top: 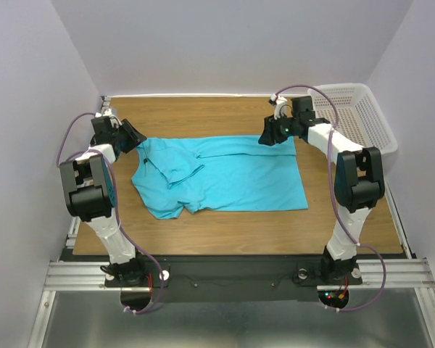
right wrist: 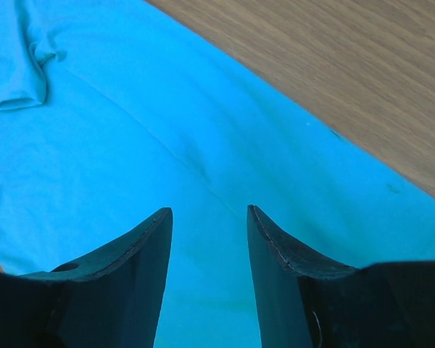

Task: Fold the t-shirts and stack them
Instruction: Fold the tshirt

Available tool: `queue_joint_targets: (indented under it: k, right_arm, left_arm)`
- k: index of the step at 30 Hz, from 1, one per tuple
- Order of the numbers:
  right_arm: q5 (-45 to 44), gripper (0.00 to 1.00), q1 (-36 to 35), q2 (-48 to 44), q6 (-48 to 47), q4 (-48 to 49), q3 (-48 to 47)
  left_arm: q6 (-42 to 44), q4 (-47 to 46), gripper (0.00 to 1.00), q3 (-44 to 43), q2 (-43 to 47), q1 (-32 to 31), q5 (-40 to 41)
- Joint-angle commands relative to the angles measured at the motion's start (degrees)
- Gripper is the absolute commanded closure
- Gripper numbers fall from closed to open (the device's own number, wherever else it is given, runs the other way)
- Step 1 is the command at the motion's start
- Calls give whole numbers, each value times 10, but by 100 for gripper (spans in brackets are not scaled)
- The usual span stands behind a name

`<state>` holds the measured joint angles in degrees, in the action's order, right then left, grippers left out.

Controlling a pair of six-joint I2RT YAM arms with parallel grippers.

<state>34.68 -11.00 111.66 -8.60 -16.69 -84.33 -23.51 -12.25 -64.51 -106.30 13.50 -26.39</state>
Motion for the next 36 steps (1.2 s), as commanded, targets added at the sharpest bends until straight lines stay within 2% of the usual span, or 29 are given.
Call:
queue_joint_targets:
  k: [1,11,22,26,32,36]
  right_arm:
    - [28,49,11,-33,-9,9,4]
    - [21,49,34,-23,-8,9,0]
    - [9,49,42,-34,-13,8,22]
    - [-14,49,49,-37,-18,8,31]
    - [-59,50,57,-39,4,8,43]
    - [-140,50,57,-41,15,7,52]
  left_arm:
    - [33,9,50,-62,-26,0,5]
    - [51,34,53,-115,-90,-2,-25]
    - [58,58,55,-160,-133,-8,-14]
    - [57,62,61,-164,-139,-8,-26]
    - [58,61,76,-163,-140,-8,-43]
    - [57,60,87,-163,-139,-8,-47]
